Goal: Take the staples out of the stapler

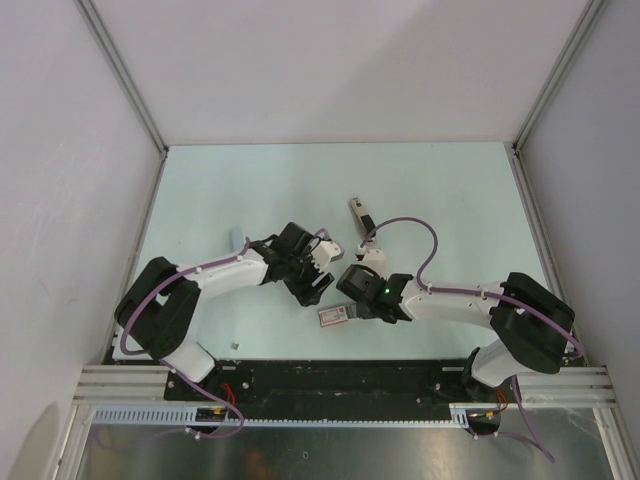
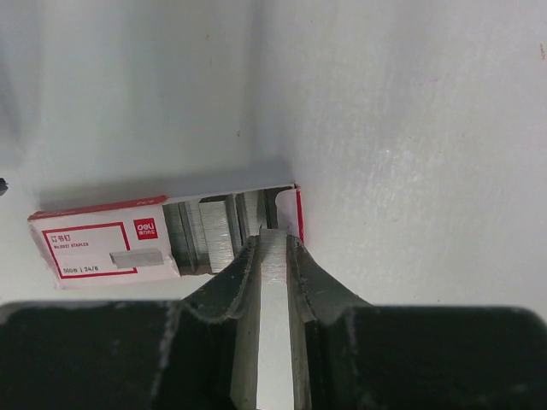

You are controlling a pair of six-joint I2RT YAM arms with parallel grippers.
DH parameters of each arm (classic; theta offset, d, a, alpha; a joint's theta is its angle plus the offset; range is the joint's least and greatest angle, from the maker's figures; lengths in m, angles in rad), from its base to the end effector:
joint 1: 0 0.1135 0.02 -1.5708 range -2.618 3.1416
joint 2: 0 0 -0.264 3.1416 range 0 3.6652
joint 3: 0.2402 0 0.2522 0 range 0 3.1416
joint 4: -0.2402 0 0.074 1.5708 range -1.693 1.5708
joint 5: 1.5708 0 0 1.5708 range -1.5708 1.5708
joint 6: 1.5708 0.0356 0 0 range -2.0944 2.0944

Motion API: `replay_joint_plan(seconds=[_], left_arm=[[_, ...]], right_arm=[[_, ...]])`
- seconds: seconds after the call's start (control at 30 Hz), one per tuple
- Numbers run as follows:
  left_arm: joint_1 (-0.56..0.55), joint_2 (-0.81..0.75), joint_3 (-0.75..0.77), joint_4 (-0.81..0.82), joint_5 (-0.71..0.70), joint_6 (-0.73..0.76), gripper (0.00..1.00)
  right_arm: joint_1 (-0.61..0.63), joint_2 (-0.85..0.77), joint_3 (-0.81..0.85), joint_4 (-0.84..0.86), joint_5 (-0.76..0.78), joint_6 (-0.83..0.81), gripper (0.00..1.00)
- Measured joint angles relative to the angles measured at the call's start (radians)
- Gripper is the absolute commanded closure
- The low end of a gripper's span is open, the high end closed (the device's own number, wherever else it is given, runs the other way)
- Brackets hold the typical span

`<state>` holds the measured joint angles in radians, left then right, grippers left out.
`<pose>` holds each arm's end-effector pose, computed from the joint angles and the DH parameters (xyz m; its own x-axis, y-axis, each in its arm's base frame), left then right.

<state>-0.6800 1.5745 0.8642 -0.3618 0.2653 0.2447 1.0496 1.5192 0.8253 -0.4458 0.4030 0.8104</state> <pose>0.2256 -0.1944 0.1681 -0.4919 0.6984 -0.5198 0.8488 0.5177 -0.1075 0.1504 0.2339 0.1696 -0.8307 -0.1082 -0.5462 -0.1658 0.9845 0.0572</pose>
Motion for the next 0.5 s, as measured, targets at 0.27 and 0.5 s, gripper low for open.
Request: replay_joint_plan(seconds=[0.27,0.5], left_arm=[[0.000,0.000,0.000,0.000,0.000,0.000,0.25],[0.000,-0.001,0.000,0.000,0.000,0.000,0.25]], right_arm=[[0.003,-0.002,0.000,0.006,0.000,0.000,0.90],[0.003,-0.002,0.000,0.018,0.000,0.000,0.90]])
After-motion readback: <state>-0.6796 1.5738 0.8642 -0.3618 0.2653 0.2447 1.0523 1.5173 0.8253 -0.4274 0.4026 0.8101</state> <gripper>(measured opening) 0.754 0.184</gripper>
